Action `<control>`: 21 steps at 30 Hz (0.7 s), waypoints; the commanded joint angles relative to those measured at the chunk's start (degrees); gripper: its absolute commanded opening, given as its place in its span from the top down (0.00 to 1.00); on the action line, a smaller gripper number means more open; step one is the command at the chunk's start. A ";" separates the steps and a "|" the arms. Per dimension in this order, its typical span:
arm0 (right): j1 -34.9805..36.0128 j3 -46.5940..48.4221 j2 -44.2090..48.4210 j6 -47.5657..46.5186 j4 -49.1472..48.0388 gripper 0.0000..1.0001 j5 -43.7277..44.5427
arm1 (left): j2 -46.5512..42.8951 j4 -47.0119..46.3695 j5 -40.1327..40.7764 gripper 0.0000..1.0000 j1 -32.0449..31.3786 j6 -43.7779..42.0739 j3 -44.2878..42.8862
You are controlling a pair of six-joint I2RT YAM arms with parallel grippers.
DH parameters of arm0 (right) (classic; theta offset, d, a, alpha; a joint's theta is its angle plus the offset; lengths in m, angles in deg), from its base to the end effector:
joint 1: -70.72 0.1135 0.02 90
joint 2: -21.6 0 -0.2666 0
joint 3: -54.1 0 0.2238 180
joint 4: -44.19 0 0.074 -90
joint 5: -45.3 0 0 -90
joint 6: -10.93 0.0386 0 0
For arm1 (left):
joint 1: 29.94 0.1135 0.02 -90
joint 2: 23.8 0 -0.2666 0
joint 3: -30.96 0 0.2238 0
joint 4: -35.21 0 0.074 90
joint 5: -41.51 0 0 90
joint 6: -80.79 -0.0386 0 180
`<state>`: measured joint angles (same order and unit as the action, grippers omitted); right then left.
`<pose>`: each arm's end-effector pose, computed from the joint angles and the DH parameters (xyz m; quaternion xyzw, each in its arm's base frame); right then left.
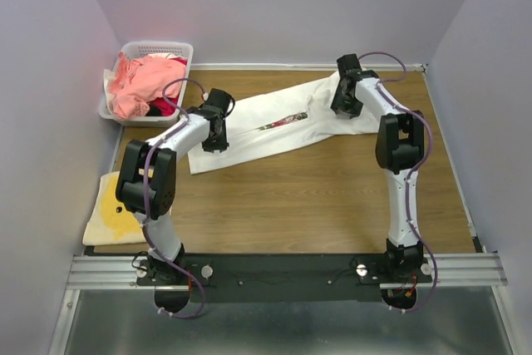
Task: Fold and stack the t-shirts
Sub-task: Fold the tshirt
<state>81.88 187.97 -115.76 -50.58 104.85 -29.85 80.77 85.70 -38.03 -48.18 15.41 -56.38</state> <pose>0.4807 0.0848 0.1803 0.1742 0.9511 -0.0433 0.2514 0.3282 -0.1008 0.2016 -0.0720 0.9746 0.0130 0.2118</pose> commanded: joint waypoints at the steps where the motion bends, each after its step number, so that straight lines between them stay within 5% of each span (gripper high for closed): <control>1: 0.00 -0.55 8.32 -3.44 -3.35 0.39 1.77 | -7.45 0.04 3.15 0.65 0.05 -1.60 -5.81; 7: 8.78 -1.16 12.73 -6.16 -4.85 0.39 -4.11 | -5.88 1.44 6.42 0.63 1.45 -0.54 -15.38; 21: 31.89 -1.53 6.86 -7.66 -7.57 0.38 -12.48 | 11.33 3.20 -2.28 0.64 9.10 -4.67 -30.42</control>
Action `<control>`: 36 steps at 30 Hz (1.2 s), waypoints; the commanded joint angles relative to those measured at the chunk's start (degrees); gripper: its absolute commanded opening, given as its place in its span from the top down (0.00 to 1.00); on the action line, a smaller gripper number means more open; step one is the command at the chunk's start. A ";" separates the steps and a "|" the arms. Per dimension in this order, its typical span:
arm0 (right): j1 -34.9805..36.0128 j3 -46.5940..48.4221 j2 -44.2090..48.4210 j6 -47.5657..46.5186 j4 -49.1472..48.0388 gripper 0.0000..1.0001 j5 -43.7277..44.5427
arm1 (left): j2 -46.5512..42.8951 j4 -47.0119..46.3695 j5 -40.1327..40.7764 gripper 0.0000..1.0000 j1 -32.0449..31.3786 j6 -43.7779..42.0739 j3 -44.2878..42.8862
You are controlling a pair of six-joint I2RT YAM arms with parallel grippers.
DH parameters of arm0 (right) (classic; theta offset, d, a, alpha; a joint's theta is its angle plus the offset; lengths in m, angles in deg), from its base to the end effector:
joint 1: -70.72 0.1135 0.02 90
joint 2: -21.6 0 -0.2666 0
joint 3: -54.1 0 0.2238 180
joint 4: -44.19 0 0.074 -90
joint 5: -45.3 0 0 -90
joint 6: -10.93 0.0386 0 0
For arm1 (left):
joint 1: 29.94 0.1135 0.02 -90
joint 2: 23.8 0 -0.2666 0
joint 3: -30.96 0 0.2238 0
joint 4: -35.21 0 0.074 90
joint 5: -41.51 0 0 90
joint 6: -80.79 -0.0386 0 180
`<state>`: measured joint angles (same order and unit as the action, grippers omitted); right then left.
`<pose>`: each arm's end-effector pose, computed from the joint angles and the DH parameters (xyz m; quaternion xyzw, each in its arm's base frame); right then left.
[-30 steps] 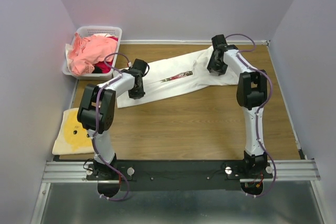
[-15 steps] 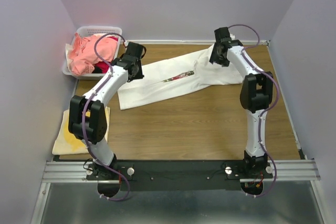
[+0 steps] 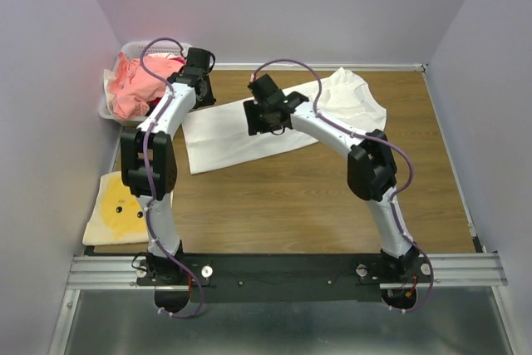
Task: Fold and stack the t-shirts
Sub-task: Fold the tshirt
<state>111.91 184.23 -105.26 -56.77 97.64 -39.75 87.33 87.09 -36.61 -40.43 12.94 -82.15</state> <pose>0.3599 0.3106 0.2532 -0.1396 0.9290 0.1445 0.3107 0.4063 -0.0672 0.2844 -0.1302 0.9259 -0.0025 0.3546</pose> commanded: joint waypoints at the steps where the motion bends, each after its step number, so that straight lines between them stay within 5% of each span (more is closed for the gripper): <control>1: 2.31 2.74 -4.52 -1.65 -0.45 0.38 -4.14 | 5.58 1.98 -3.97 0.65 1.51 -2.29 -5.44; 11: 6.36 11.71 -16.03 -1.57 -0.10 0.38 -11.28 | 8.22 1.89 -5.81 0.66 1.78 -4.04 -10.19; 20: 7.77 6.63 -17.63 -1.56 0.69 0.38 -12.07 | 9.01 2.07 -7.40 0.65 1.96 -4.31 -12.22; 36: 9.61 -35.27 9.59 0.89 7.72 0.38 -11.10 | 11.12 -1.09 -13.18 0.66 0.73 -3.43 -12.22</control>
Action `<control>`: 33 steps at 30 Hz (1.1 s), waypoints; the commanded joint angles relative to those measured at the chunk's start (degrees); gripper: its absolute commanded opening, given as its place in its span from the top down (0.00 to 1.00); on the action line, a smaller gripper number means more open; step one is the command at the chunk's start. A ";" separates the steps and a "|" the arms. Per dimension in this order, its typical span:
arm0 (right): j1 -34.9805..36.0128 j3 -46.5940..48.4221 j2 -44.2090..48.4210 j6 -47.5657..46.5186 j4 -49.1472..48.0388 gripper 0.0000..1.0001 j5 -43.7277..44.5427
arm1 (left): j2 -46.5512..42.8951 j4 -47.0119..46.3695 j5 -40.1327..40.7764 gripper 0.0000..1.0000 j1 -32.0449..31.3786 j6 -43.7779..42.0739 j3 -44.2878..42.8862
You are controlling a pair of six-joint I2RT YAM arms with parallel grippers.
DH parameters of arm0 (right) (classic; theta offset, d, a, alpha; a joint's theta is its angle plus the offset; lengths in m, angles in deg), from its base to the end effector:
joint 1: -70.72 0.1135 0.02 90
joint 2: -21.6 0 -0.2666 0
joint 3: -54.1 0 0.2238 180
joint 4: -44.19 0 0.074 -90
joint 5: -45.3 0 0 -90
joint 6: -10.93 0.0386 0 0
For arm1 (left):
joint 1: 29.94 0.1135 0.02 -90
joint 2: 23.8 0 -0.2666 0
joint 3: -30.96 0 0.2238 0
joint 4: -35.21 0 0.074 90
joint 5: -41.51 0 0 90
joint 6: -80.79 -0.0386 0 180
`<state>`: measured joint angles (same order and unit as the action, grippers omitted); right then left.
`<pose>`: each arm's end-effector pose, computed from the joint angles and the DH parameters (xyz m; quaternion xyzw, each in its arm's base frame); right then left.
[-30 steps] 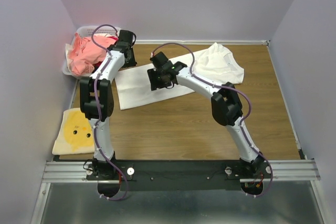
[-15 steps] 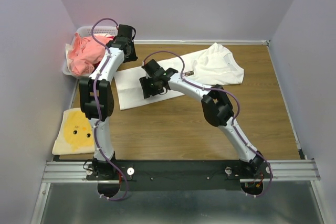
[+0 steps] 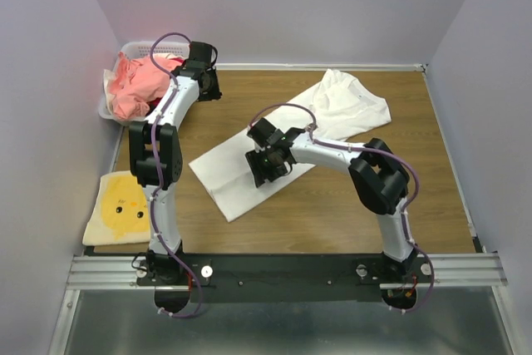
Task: Fold and stack the t-shirts
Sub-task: Fold the tshirt
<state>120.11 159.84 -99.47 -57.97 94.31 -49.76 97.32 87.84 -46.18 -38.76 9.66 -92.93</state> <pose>0.2709 0.3212 0.1804 -0.2477 0.9443 0.1578 0.1486 0.4488 -0.0681 0.2665 -0.0891 0.9349 -0.0637 0.3377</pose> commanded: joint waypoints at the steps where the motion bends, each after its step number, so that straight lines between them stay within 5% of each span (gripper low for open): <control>1: 1.50 -12.92 5.40 2.62 11.66 0.38 -1.27 | 1.31 -1.92 -3.54 0.66 -1.81 -0.15 -1.27; 13: 1.77 -35.61 32.29 16.68 20.00 0.39 -1.01 | 4.38 -3.68 -7.05 0.66 -14.02 -0.86 -2.67; 22: 1.77 -28.50 47.16 28.37 21.07 0.39 15.94 | 8.08 -6.14 -13.19 0.65 -24.22 -2.26 -8.12; 33: 1.59 -17.43 41.81 34.88 23.79 0.39 36.07 | 18.61 -5.53 -19.10 0.63 -29.59 -3.15 -19.88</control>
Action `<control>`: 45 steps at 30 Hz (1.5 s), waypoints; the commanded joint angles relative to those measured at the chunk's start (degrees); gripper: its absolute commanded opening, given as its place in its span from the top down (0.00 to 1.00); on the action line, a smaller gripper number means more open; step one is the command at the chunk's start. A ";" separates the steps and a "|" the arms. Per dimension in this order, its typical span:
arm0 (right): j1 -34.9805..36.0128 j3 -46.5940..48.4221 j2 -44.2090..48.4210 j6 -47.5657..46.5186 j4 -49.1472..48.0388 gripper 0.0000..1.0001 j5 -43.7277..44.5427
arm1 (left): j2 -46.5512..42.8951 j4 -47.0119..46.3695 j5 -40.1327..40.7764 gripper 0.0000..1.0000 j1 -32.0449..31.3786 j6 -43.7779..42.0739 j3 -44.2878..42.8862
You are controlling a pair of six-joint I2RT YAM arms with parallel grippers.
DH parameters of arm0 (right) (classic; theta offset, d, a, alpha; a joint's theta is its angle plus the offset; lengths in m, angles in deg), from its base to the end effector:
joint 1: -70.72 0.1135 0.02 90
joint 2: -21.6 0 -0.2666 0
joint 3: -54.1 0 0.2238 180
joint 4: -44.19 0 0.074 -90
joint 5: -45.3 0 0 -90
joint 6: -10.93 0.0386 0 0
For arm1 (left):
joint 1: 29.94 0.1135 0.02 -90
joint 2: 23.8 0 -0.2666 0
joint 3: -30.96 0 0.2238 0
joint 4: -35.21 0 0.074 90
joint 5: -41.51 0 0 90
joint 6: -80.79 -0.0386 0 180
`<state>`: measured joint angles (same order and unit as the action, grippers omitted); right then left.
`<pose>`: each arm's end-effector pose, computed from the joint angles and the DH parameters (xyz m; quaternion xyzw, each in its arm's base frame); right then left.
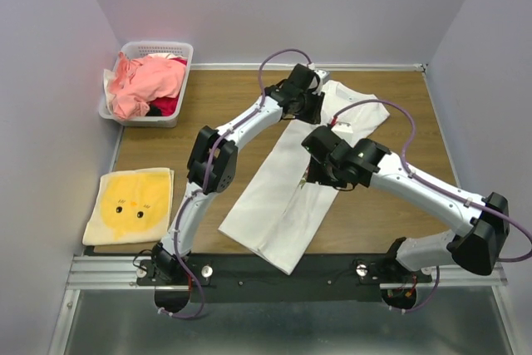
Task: Fold and stack the t-shirts
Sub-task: Fold the tshirt
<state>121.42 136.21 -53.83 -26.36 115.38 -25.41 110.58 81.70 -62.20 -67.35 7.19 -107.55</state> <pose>0.1509 0.1643 0.2979 0.0538 0.9608 0.0694 0.2630 0.4012 -0.3184 0.2450 0.2130 0.8843 -0.2788 0.3082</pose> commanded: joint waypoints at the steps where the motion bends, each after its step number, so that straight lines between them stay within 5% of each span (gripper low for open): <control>1: 0.28 7.17 -4.27 3.54 4.11 0.39 12.52 | 6.23 0.88 -2.72 0.62 -1.00 -0.50 -6.32; 17: -4.91 7.17 -3.22 5.83 5.97 0.37 14.55 | 14.41 5.79 13.18 0.54 -1.88 0.56 -10.81; 24: -5.87 6.21 -3.66 6.44 5.97 0.37 14.11 | 17.40 13.61 28.73 0.54 -0.39 6.09 -15.03; 37: -7.37 8.14 -9.72 3.37 5.71 0.37 13.50 | 16.00 17.40 34.19 0.55 9.01 15.93 -11.61; 45: -7.45 7.35 -17.27 -2.68 2.29 0.36 9.02 | 13.89 11.53 25.26 0.60 11.92 12.17 -10.38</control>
<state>114.17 143.23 -66.97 -24.83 119.34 -14.00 124.97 91.92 -32.67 -56.07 21.73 -120.60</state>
